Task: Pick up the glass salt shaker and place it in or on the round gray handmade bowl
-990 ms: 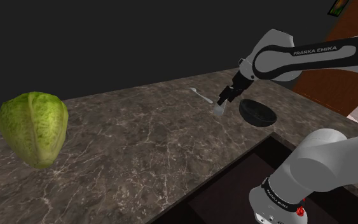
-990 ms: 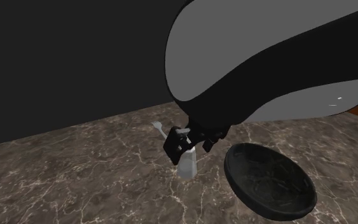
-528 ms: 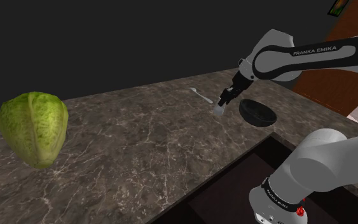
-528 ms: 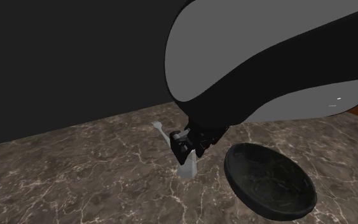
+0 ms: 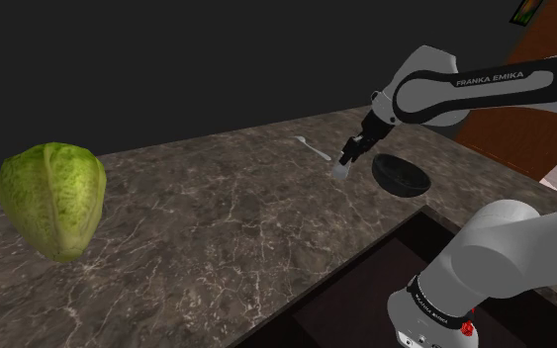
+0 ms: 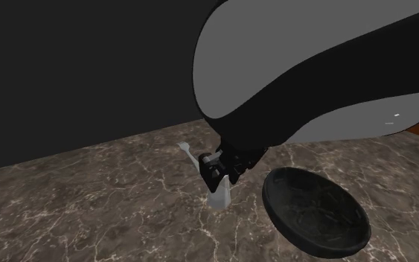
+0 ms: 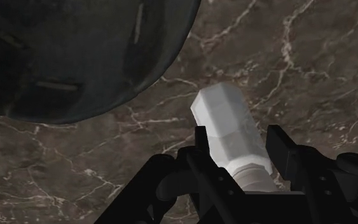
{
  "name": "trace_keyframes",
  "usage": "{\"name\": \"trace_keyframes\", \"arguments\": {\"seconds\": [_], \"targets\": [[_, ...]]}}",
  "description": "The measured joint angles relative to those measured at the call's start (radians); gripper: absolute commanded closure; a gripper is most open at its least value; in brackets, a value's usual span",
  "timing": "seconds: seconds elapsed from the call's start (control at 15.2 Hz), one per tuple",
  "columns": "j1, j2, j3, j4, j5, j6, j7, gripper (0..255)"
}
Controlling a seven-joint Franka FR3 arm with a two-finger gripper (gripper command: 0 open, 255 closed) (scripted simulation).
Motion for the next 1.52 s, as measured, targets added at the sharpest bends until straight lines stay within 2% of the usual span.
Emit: {"name": "trace_keyframes", "arguments": {"seconds": [1.52], "targets": [[-0.002,-0.07,0.037,0.253,-0.001,-0.322,0.045,255]]}}
